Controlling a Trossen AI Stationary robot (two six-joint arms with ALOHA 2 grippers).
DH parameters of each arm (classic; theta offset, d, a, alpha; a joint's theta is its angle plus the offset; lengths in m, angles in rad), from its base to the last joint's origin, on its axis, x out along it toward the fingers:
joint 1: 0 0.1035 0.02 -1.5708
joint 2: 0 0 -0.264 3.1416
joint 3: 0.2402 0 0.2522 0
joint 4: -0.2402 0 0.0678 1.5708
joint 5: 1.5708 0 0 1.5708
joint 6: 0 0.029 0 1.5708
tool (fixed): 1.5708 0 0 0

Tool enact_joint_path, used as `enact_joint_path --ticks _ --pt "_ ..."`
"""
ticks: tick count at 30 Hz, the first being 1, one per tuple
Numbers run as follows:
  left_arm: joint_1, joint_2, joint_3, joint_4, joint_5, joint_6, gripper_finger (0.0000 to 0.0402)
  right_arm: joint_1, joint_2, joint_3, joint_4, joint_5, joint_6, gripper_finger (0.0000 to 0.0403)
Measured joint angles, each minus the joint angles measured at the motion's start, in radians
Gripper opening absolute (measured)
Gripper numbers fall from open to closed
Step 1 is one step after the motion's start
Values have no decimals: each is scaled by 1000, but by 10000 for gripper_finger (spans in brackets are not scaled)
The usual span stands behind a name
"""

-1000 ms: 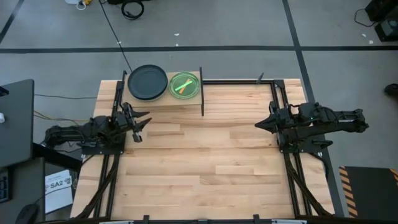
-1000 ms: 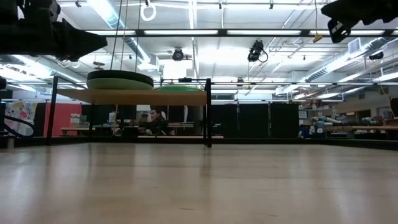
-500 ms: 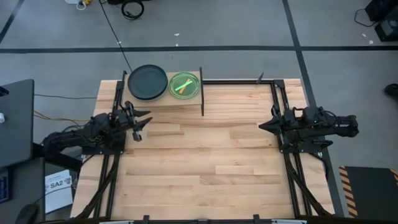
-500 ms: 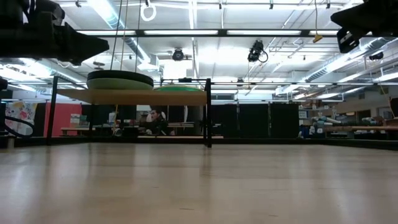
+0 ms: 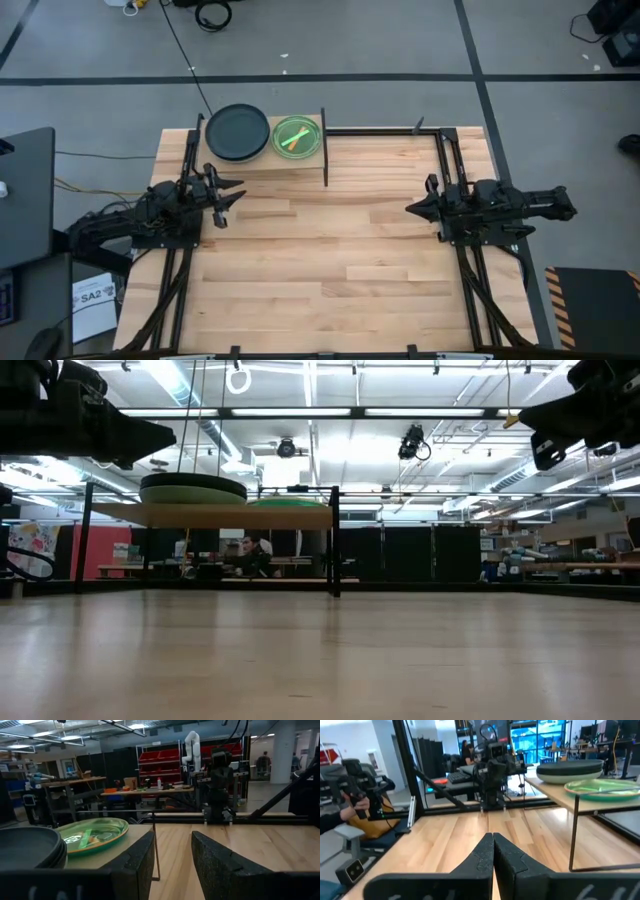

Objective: Place and stack plates onto a shelf
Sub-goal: Return to Home Position

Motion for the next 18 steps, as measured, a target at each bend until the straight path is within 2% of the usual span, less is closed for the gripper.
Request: enact_joint_path --ticks 8,15,18 --pt "0 0 0 -10 41 -4 137 0 0 -65 57 3 -19 10" --pt "0 0 0 -92 42 -52 137 0 0 -121 100 3 -24 10" --pt "0 -1 -26 -56 42 -54 137 0 1 -138 141 3 -27 10"
